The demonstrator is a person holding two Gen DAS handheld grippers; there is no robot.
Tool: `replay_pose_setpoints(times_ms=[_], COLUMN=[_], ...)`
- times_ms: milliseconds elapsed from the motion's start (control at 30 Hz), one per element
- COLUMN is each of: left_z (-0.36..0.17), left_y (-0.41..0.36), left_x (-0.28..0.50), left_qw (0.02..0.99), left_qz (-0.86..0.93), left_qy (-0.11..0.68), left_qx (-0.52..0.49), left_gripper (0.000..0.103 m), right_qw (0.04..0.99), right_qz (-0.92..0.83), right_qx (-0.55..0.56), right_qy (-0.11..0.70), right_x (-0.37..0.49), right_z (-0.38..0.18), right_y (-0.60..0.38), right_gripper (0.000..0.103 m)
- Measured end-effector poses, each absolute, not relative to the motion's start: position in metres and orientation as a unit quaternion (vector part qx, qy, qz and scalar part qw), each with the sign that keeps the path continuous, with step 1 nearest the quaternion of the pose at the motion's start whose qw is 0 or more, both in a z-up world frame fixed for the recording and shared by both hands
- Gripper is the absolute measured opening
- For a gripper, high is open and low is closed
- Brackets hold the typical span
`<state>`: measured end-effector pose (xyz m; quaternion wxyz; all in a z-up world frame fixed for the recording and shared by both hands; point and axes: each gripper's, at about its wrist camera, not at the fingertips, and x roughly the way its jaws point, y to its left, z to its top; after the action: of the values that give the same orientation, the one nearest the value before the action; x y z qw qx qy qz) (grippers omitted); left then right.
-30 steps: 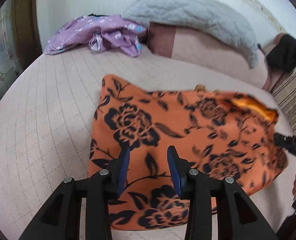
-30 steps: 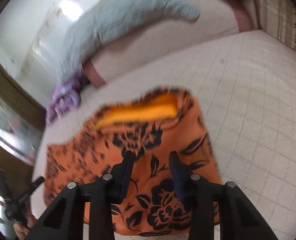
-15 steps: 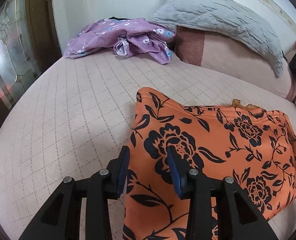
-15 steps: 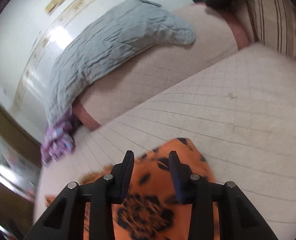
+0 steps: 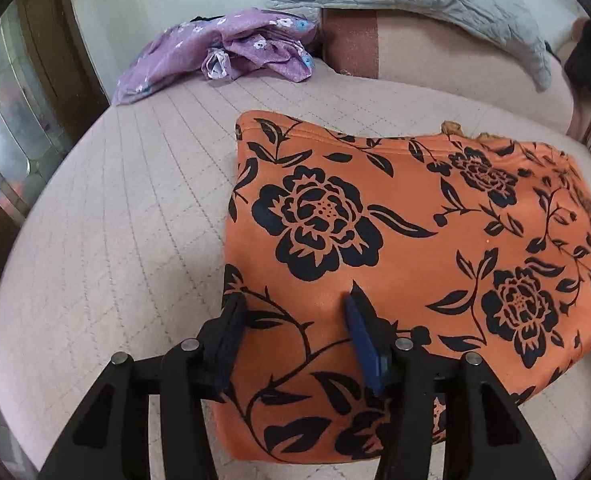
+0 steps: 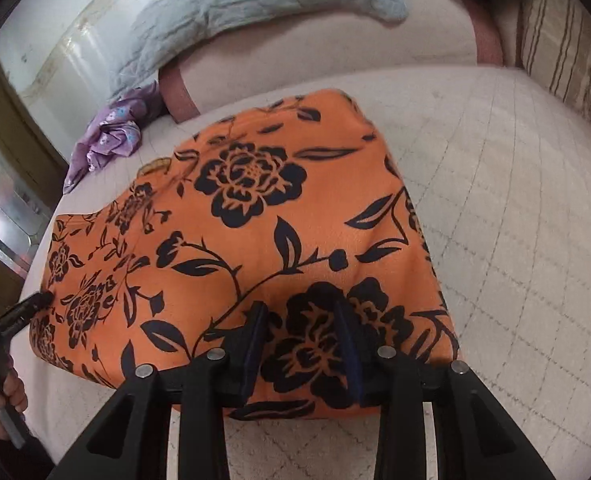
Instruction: Fold small clothes
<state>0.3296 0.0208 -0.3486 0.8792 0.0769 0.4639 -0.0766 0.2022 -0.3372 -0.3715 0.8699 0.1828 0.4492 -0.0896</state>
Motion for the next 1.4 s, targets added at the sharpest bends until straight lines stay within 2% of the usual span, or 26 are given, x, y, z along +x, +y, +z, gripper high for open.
replay_pose_setpoints(times_ms=[67, 300, 400, 533, 633, 700, 767, 967, 1067, 1300, 1400], left_z=[-0.343, -0.331, -0.336, -0.352, -0.351, -0.354, -0.358, -0.373, -0.371, -0.349, -0.333], left_y=[0.02, 0.021, 0.018, 0.016, 0.013, 0.011, 0.012, 0.037, 0.026, -0.012, -0.021], left_x=[0.328, 0.33, 0.333, 0.339, 0.339, 0.338, 0.339, 0.336, 0.329, 0.292, 0.268], left_qw=[0.882, 0.892, 0.891, 0.876, 0.878, 0.875, 0.873, 0.87, 0.885, 0.91, 0.927], left_qz=[-0.078, -0.1, -0.092, -0.09, -0.088, -0.085, -0.076, -0.058, -0.055, -0.076, -0.1], left_qy=[0.457, 0.435, 0.438, 0.464, 0.459, 0.464, 0.471, 0.488, 0.461, 0.375, 0.322], left_qx=[0.082, 0.067, 0.084, 0.094, 0.104, 0.105, 0.099, -0.026, 0.028, 0.157, 0.162], left_gripper=[0.053, 0.053, 0.054, 0.056, 0.065, 0.079, 0.089, 0.099, 0.1, 0.1, 0.1], right_qw=[0.87, 0.892, 0.887, 0.858, 0.856, 0.857, 0.863, 0.86, 0.846, 0.867, 0.877], right_qz=[-0.08, -0.064, -0.06, -0.082, -0.083, -0.077, -0.068, -0.06, -0.072, -0.063, -0.084], right_qx=[0.205, 0.184, 0.187, 0.183, 0.201, 0.208, 0.202, 0.185, 0.172, 0.187, 0.161], right_qy=[0.441, 0.408, 0.417, 0.473, 0.469, 0.466, 0.458, 0.471, 0.5, 0.457, 0.445], right_x=[0.208, 0.26, 0.288, 0.312, 0.306, 0.293, 0.277, 0.236, 0.233, 0.175, 0.139], right_z=[-0.359, -0.334, -0.346, -0.381, -0.374, -0.364, -0.352, -0.35, -0.37, -0.321, -0.309], right_y=[-0.338, -0.314, -0.302, -0.299, -0.304, -0.306, -0.305, -0.292, -0.286, -0.284, -0.289], right_gripper=[0.04, 0.04, 0.04, 0.041, 0.039, 0.039, 0.039, 0.039, 0.04, 0.04, 0.054])
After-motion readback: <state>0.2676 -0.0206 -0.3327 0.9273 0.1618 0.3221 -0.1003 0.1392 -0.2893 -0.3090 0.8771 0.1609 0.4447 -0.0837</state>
